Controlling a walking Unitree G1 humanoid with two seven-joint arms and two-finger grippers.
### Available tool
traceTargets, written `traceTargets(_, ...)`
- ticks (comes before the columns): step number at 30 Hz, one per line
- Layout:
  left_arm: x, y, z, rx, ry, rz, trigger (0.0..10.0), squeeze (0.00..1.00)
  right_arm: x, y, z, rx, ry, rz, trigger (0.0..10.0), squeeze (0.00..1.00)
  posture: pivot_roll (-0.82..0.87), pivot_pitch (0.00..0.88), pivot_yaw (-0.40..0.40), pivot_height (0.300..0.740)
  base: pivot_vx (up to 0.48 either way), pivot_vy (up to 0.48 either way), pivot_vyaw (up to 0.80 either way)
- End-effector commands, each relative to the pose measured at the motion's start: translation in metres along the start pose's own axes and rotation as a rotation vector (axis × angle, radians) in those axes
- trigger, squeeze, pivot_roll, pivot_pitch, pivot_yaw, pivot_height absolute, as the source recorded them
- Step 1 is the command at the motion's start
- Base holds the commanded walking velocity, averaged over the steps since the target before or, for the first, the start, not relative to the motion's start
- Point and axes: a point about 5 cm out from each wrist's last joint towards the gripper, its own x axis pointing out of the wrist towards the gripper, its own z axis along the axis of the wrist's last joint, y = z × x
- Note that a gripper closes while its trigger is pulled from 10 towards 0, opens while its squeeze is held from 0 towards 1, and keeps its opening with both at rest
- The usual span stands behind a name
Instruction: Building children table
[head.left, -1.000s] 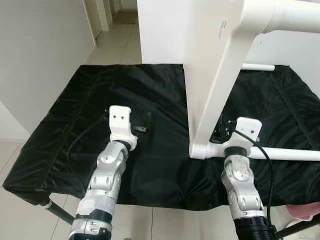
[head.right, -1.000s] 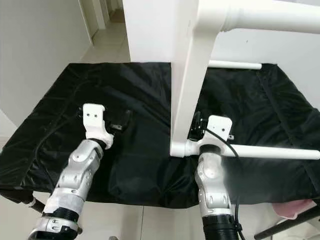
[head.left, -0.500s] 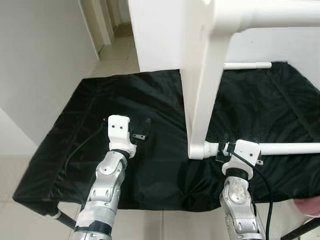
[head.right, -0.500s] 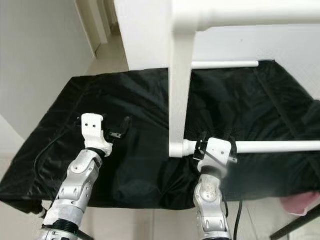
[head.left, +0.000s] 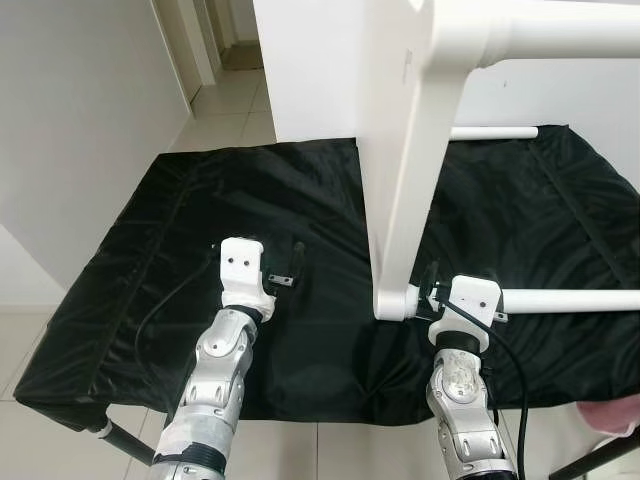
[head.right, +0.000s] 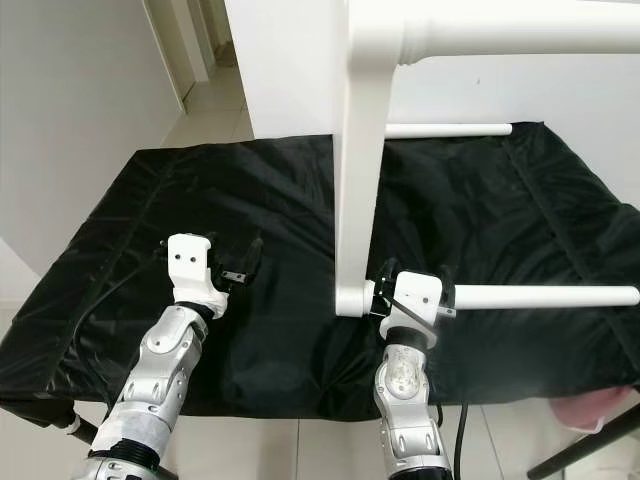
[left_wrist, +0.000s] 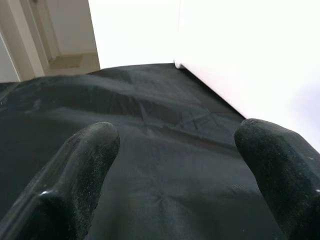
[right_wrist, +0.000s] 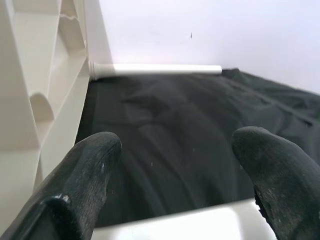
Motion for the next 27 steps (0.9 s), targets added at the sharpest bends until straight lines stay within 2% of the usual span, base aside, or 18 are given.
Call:
traceTargets(1, -0.001, 0.003, -0.005, 0.005, 0.006, 0.065, 10.0, 0.00, 0.004, 0.001, 0.001, -0.001, -0.007, 0.008, 10.0, 0.00, -0.10, 0.000, 0.084, 0.740, 0.000, 0.000, 0.00)
traceTargets(12, 0.006, -0.008, -0.005, 0.018, -0.007, 0.056, 10.0, 0.00, 0.008, -0.007, -0.002, -0.028, 0.000, 0.030, 10.0, 0.00, -0.09, 0.000, 0.035, 0.740, 0.000, 0.000, 0.00)
traceTargets(18, 0.002, -0.010, -0.008, 0.023, 0.001, 0.066, 10.0, 0.00, 0.006, -0.002, -0.005, -0.028, 0.013, 0.051, 10.0, 0.00, -0.08, 0.000, 0.032, 0.740, 0.000, 0.000, 0.00)
traceTargets(27, 0.004, -0.011, -0.006, 0.043, -0.009, 0.056, 10.0, 0.00, 0.010, 0.000, -0.003, -0.027, 0.000, 0.065, 10.0, 0.00, -0.08, 0.000, 0.029, 0.740, 0.000, 0.000, 0.00)
